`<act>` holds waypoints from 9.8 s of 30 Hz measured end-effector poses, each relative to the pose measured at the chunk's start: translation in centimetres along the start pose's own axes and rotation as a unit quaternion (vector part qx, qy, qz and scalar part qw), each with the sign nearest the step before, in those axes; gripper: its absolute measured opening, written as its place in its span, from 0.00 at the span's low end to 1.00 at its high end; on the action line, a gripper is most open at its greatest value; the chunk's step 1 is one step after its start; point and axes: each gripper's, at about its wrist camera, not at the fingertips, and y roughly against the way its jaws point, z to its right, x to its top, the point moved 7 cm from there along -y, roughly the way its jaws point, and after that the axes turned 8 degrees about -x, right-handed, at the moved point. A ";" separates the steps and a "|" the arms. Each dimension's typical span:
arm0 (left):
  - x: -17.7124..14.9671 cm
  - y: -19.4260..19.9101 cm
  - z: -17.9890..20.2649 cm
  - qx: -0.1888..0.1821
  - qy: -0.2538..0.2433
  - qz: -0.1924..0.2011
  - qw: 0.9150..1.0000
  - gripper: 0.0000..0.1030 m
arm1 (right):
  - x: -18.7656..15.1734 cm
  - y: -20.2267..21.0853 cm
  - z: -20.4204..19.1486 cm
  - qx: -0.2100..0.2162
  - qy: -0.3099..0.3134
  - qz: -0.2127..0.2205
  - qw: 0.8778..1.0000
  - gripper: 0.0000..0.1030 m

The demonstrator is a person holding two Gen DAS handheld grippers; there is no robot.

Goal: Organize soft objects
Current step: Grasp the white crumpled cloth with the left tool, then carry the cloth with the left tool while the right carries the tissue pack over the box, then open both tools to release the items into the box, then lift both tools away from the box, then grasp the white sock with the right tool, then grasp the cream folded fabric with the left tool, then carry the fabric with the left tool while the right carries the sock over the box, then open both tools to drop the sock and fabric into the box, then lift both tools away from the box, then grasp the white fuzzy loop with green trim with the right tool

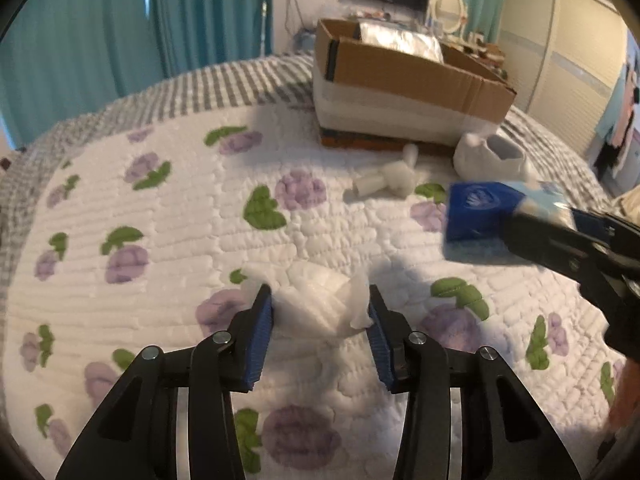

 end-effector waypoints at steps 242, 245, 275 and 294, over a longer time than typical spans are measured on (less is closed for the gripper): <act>30.7 4.4 8.6 0.023 -0.089 0.146 0.985 0.53 | 26.2 5.4 16.7 -0.036 -0.041 0.085 0.995 0.81; 31.2 11.0 10.7 0.012 -0.093 0.177 0.980 0.55 | 27.0 12.3 16.5 -0.047 -0.035 0.119 0.991 0.81; 9.1 8.5 10.9 0.017 -0.058 0.086 0.994 0.85 | 5.4 11.0 13.9 -0.086 -0.031 0.008 0.996 0.95; 3.6 -6.6 6.9 0.002 0.021 -0.006 1.000 0.85 | -4.8 -5.5 17.6 -0.098 -0.076 -0.120 0.985 0.76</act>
